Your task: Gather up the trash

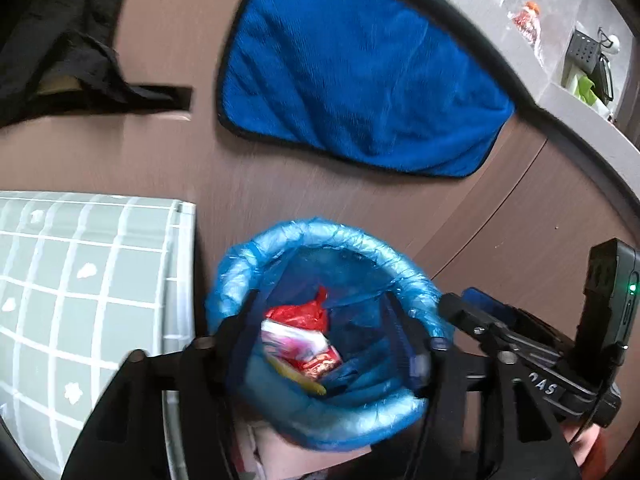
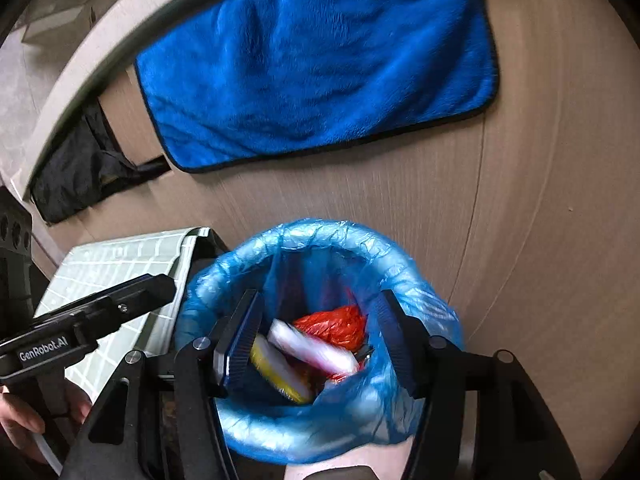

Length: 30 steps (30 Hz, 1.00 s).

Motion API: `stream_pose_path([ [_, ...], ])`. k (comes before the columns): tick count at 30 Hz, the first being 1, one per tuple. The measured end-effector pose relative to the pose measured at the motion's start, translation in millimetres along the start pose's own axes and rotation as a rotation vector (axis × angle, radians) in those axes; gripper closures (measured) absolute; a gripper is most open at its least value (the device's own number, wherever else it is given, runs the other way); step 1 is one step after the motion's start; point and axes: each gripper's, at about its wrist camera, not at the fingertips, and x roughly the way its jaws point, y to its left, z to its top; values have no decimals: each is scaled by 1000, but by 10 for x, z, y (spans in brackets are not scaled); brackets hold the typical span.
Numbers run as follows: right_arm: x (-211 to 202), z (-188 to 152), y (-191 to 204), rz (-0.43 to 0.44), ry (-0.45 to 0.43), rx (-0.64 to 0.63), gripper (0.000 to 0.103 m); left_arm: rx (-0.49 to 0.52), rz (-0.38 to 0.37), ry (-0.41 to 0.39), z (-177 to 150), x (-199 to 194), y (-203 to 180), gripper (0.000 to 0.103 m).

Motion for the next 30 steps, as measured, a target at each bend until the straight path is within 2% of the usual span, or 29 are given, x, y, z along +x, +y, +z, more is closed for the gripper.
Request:
stream_pose_path([
  [4, -352, -140, 86, -18, -41, 5, 46, 80, 123, -48, -242, -480, -72, 36],
  [8, -781, -499, 340, 10, -61, 10, 46, 86, 175, -74, -734, -1102, -40, 36],
  [12, -1256, -943, 770, 29, -56, -66, 46, 109, 253, -109, -1194, -1686, -27, 36],
  [18, -1891, -1601, 1288, 68, -81, -160, 45, 230, 312, -176, -1946, -2469, -215, 37],
  [20, -2067, -1776, 1378, 86, -95, -170, 45, 222, 371, -211, -2159, -2692, -262, 37],
  [23, -2295, -1994, 1479, 104, -120, -181, 43, 182, 448, -231, -2346, -2917, -289, 37],
  [30, -2518, -2274, 1630, 69, -157, -224, 42, 166, 491, -234, -2631, -3189, -281, 37],
])
